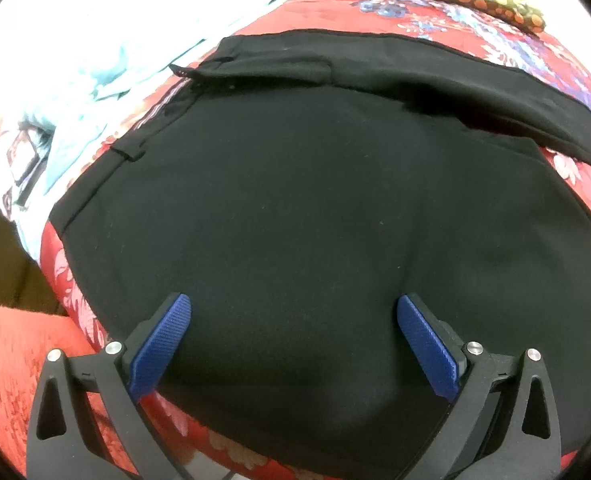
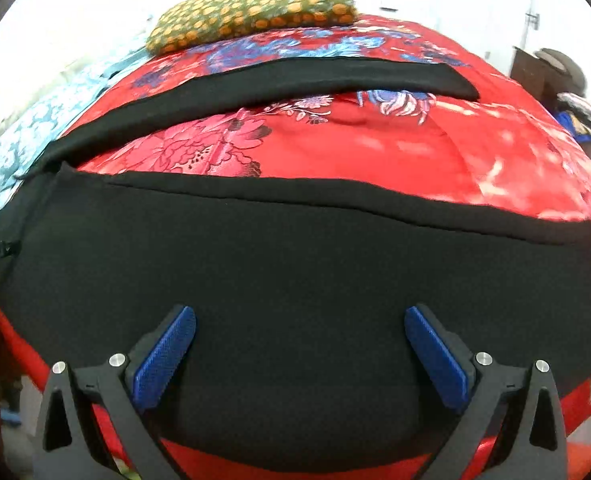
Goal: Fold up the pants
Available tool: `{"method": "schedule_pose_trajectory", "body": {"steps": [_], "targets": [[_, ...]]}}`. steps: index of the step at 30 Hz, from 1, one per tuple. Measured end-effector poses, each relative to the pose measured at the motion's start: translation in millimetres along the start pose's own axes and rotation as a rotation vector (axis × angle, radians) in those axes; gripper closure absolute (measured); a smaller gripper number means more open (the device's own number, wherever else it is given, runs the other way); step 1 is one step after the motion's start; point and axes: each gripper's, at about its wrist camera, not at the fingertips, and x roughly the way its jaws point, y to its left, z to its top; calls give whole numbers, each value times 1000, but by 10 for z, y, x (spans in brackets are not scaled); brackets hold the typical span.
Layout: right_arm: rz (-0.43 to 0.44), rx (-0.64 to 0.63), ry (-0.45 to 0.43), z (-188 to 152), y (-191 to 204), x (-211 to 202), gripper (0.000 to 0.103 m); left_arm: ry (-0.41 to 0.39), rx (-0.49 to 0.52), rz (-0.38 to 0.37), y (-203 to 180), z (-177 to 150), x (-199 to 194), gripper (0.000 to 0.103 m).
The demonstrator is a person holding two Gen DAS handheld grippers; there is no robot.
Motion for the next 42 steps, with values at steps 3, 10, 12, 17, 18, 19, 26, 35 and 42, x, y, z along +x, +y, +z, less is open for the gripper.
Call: {"method": "schedule_pose_trajectory", "body": {"steps": [3, 10, 12, 17, 18, 19, 26, 35, 42], "targets": [[-89, 113, -14, -47, -407, -70, 0, -8, 14, -10, 38, -8, 10, 0], [-207, 333, -36, -232, -1162, -213, 0, -45, 10, -1, 8, -37, -4, 0], [-252, 288, -22, -217, -1063, -183, 0, -52, 5, 10, -11, -46, -16, 0], [-268, 332, -32, -191, -1057, -149, 0, -52, 13, 10, -17, -46, -28, 0], [-278, 343, -27, -197, -1061, -146, 0, -50, 13, 7, -11, -45, -24, 0], [-288, 350, -24, -190, -1056, -141, 0, -48, 12, 5, -10, -44, -23, 0], [-310, 367, 1, -181, -1033, -188, 0, -25, 32, -29, 25, -21, -45, 1], [-275, 311, -156, -71, -697, -617, 0, -75, 64, -99, -48, -29, -230, 1], [-241, 261, -178, -62, -477, -649, 0, -109, 168, -132, -321, -32, -359, 1]]}}
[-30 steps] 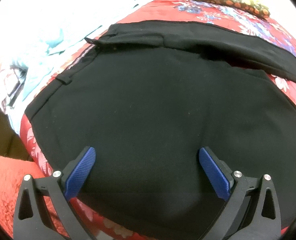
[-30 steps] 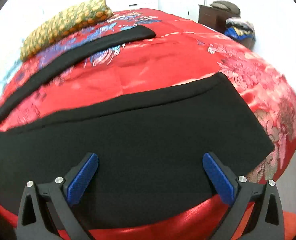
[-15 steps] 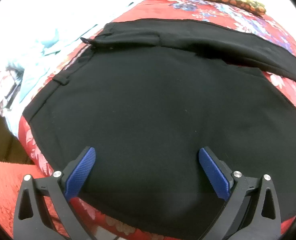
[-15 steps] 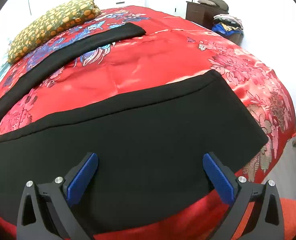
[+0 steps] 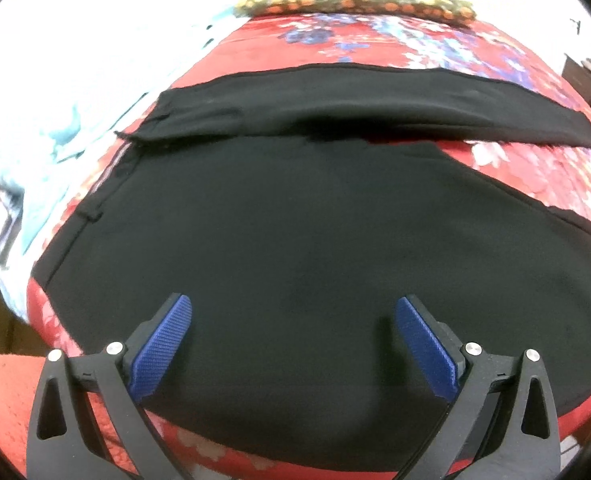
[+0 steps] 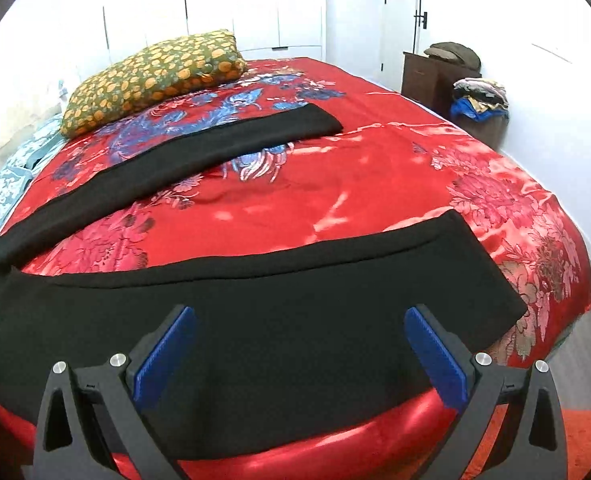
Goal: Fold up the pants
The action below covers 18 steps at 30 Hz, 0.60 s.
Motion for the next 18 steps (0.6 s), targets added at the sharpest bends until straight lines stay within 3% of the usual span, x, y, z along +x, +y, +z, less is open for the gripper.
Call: {"method": "schedule_pose_trajectory", "body": {"steps": [12, 18], "targets": [[72, -69, -31, 22, 219, -20, 0, -26, 23, 2, -107, 65, -61, 1], [97, -168, -26, 11, 437, 40, 0, -41, 5, -48, 12, 310, -104, 1]]}}
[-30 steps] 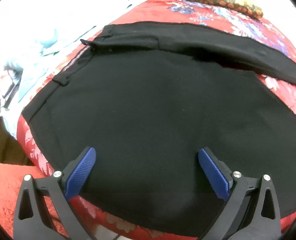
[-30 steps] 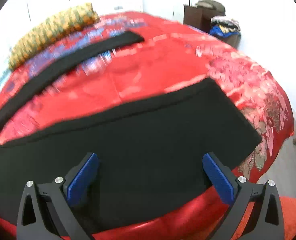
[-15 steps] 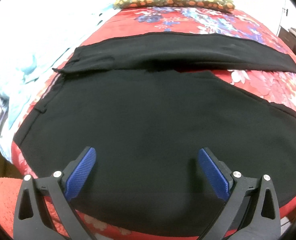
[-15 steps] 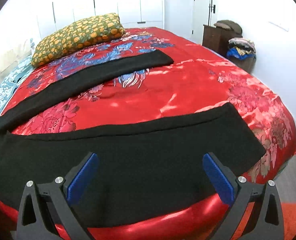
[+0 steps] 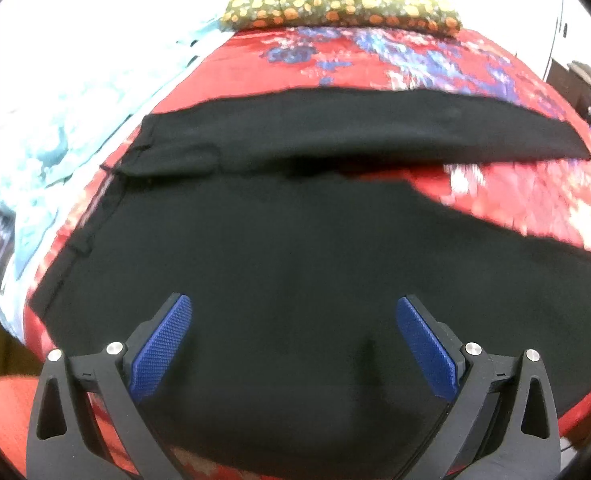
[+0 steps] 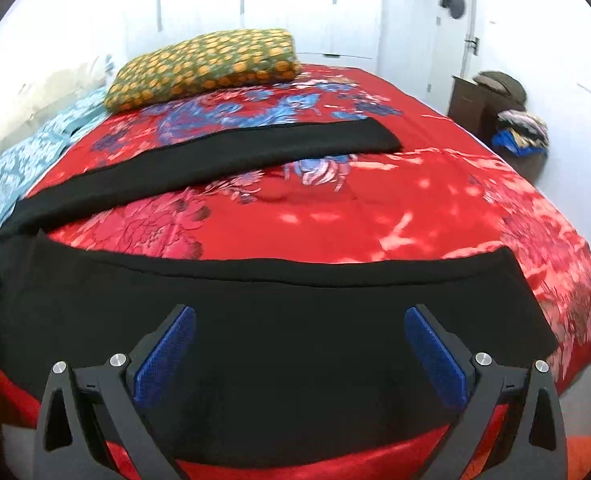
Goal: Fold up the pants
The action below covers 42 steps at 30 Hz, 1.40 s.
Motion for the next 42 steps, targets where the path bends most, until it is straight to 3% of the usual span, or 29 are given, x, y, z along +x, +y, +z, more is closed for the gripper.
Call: {"method": "schedule_pose_trajectory", "body": {"steps": [3, 6, 10, 16, 19, 21, 24, 29, 32, 35, 39, 42], "targets": [[20, -23, 2, 9, 57, 42, 0, -33, -35, -5, 256, 370, 53, 1], [30, -37, 14, 15, 107, 100, 0, -85, -43, 57, 624, 796, 167, 1], [44, -34, 38, 25, 166, 188, 0, -64, -136, 95, 1215, 1136, 558, 1], [53, -51, 79, 15, 311, 331, 0, 135, -290, 91, 1829, 880, 1328, 0], [65, -78, 95, -8, 383, 395, 0, 118, -388, 19, 2001, 770, 1308, 1], [73, -104, 97, -12, 437, 436, 0, 137, -386, 38, 1992, 781, 1251, 1], [97, -113, 82, 19, 472, 433, 0, 60, -345, 55, 1790, 842, 934, 1], [204, -25, 40, 246, 327, 358, 0, 8, -196, -64, 1006, 1120, 655, 1], [245, 14, 37, 511, 181, 429, 0, 3, -128, -103, 589, 1347, 752, 1], [240, 0, 27, 925, -60, 584, 0, 24, -88, -35, 324, 1445, 1055, 1], [184, -14, 32, 1534, -608, 985, 0, 121, -128, 59, 451, 1281, 1621, 0], [137, 32, 51, 1948, -1074, 1451, 0, 15, -104, 35, 483, 1136, 1608, 0]]}}
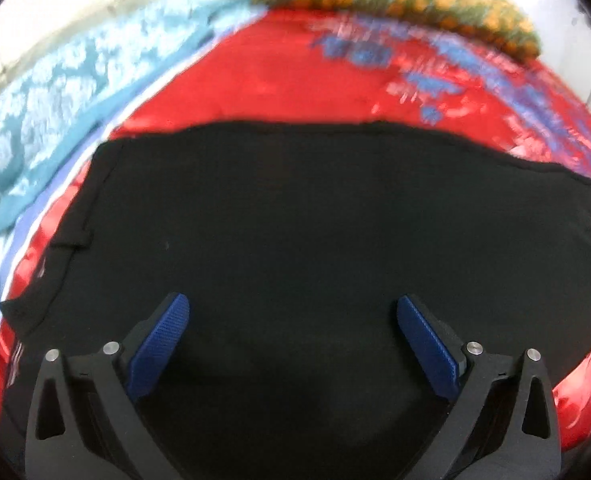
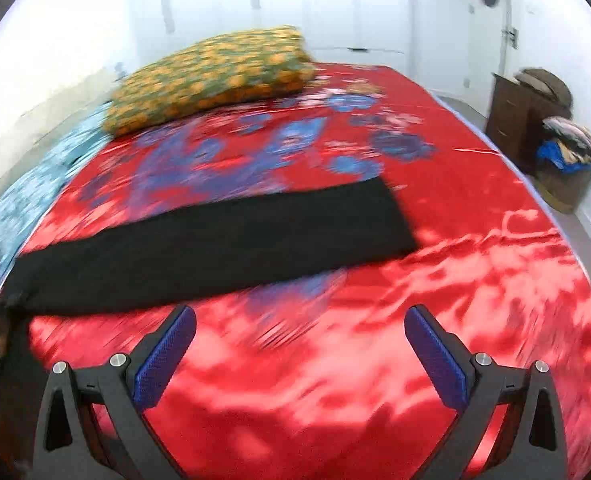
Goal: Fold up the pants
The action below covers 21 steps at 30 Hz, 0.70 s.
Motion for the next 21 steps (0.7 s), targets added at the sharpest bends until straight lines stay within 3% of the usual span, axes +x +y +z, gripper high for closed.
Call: {"method": "schedule_pose_trajectory", "body": {"steps": [6, 12, 14, 15, 16, 18, 21], "targets": [[-99, 155, 109, 770, -738, 1052, 0, -50, -4, -2, -3, -59, 3, 0], [-105, 142, 211, 1191, -818, 1934, 1, -63, -6, -4, 15, -60, 38, 1], [-93, 129, 238, 1229, -806, 2103, 19, -65, -5, -1, -1, -59, 51, 0], [-52, 134, 265, 1228, -817, 2174, 49, -66, -5, -1, -6, -57, 56, 1], [-32, 143, 255, 1234, -822, 2151, 66, -66, -5, 0, -9, -55, 60, 1], [-15, 147, 201, 1239, -806, 1968, 90, -66, -5, 0, -5, -56, 57, 0], [53, 34, 94, 1174, -552, 1390, 91, -64, -2, 4, -6, -59, 52, 0]]}}
